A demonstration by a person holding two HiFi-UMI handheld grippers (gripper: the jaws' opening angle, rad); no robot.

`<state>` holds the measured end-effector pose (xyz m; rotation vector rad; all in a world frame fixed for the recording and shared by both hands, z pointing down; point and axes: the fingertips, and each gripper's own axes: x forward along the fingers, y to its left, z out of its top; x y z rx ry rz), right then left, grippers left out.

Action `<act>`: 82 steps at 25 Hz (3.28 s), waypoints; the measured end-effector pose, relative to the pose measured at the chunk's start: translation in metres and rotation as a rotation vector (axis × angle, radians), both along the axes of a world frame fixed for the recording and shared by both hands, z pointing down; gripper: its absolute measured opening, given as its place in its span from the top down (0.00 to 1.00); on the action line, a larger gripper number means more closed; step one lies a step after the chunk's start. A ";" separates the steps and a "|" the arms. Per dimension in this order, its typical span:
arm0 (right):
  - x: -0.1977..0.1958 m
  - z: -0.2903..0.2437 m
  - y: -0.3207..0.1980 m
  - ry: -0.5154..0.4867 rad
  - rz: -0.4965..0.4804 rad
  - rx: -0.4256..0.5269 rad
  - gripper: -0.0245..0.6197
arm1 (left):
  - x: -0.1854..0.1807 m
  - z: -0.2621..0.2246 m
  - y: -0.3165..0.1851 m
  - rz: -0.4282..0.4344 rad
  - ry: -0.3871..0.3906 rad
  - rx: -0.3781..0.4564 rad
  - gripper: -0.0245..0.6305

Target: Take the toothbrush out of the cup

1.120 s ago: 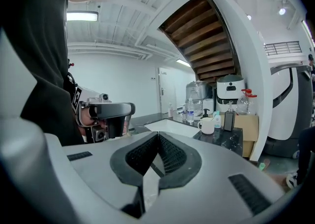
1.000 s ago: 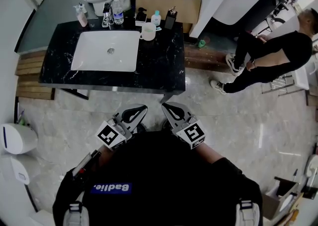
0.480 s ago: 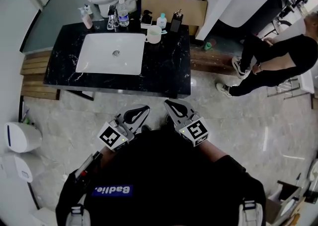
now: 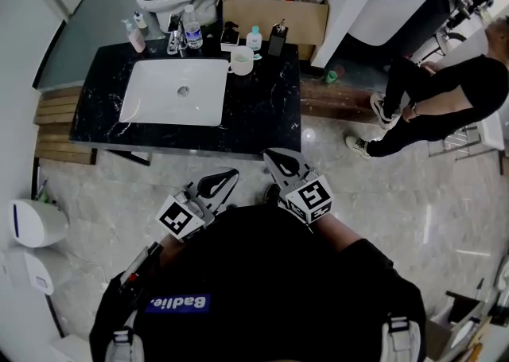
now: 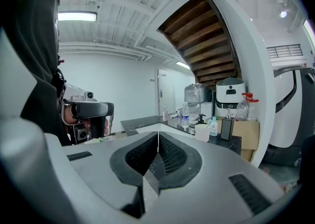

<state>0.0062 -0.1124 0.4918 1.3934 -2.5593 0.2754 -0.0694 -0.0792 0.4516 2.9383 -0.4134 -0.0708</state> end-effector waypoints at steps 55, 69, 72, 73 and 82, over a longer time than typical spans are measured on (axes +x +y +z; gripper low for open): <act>0.066 0.099 -0.179 0.085 0.030 -0.021 0.88 | 0.009 0.012 -0.037 -0.264 -0.104 -0.051 0.95; 0.076 0.106 -0.245 0.053 0.074 -0.077 0.85 | 0.001 0.013 -0.038 -0.330 -0.091 -0.074 0.95; 0.079 0.109 -0.257 0.043 0.089 -0.089 0.85 | 0.000 0.014 -0.038 -0.337 -0.095 -0.078 0.95; 0.080 0.111 -0.261 0.038 0.094 -0.092 0.85 | 0.000 0.015 -0.038 -0.340 -0.096 -0.081 0.95; 0.081 0.122 -0.293 -0.043 0.141 -0.132 0.80 | -0.004 0.022 -0.041 -0.349 -0.104 -0.108 0.95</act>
